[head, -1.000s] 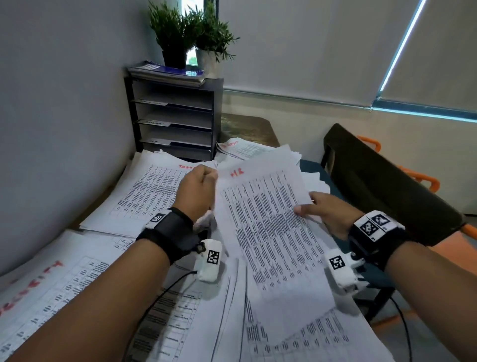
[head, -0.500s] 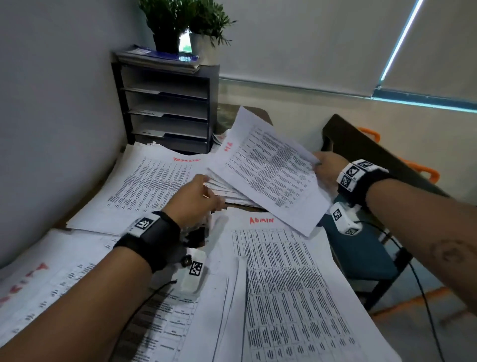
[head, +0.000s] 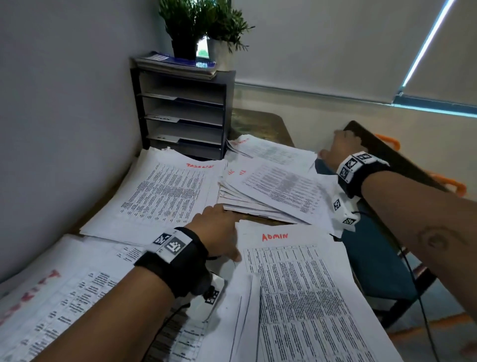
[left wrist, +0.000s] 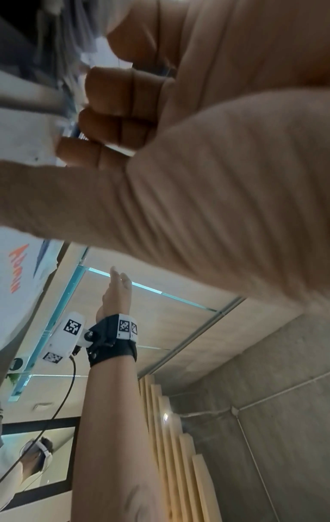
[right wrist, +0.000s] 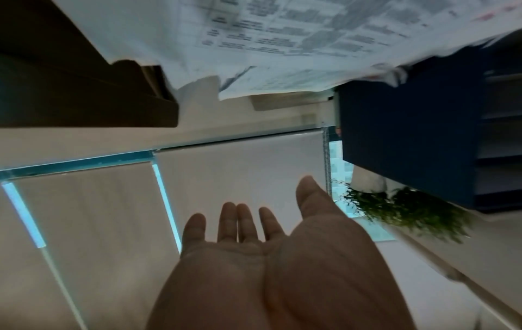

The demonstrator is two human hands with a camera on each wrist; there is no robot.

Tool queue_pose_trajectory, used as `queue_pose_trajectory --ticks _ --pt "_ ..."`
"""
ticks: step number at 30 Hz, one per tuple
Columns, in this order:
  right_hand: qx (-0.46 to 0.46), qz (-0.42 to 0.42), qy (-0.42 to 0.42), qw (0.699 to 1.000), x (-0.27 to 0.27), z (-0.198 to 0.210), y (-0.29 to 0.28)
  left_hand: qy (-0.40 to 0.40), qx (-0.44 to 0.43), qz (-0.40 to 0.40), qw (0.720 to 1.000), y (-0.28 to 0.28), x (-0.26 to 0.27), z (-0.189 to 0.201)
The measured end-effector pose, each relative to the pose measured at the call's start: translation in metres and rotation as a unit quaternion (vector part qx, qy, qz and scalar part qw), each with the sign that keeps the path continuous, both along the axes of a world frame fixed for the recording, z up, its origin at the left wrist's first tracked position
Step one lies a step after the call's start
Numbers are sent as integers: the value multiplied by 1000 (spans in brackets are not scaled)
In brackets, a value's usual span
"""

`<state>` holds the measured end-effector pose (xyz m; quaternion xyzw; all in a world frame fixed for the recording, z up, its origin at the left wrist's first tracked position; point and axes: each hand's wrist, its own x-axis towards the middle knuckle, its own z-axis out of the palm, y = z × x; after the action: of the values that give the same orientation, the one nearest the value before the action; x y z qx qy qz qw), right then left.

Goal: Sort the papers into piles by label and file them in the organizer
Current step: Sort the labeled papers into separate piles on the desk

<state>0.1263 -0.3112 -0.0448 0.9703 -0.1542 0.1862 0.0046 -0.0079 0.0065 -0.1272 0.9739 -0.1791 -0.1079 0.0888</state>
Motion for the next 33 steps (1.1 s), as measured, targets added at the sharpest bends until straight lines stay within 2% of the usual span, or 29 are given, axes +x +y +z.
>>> queue_pose_trajectory --ticks 3,8,13,15,17,19,20,22,24,26,29,33 --pt "60 102 50 992 -15 -19 12 18 -17 20 999 2 3 -4" --pt "107 253 199 941 -71 -44 46 18 -77 2 997 4 6 -6" --pt "151 312 203 916 -108 -56 61 -23 -176 -14 984 3 7 3" --pt "189 301 182 917 -115 -57 58 2 -252 -1 968 8 7 5" --pt "222 273 154 923 -119 -58 51 54 -335 38 940 15 7 4" --pt "252 238 129 929 -120 -60 43 73 -397 78 912 22 8 2" --pt "292 218 122 923 -120 -62 40 61 -419 94 901 25 11 2" --pt "413 177 117 886 -116 -67 34 26 -461 115 879 25 16 3" --pt "461 142 136 865 -110 -70 28 4 -504 144 851 24 25 2" --pt "453 133 155 868 -105 -71 25 -20 -531 177 829 20 35 2" --pt "372 113 153 909 -100 -70 18 -49 -548 205 810 14 54 2" --pt "282 105 185 936 -77 -50 5 -90 -585 219 776 -5 78 2"
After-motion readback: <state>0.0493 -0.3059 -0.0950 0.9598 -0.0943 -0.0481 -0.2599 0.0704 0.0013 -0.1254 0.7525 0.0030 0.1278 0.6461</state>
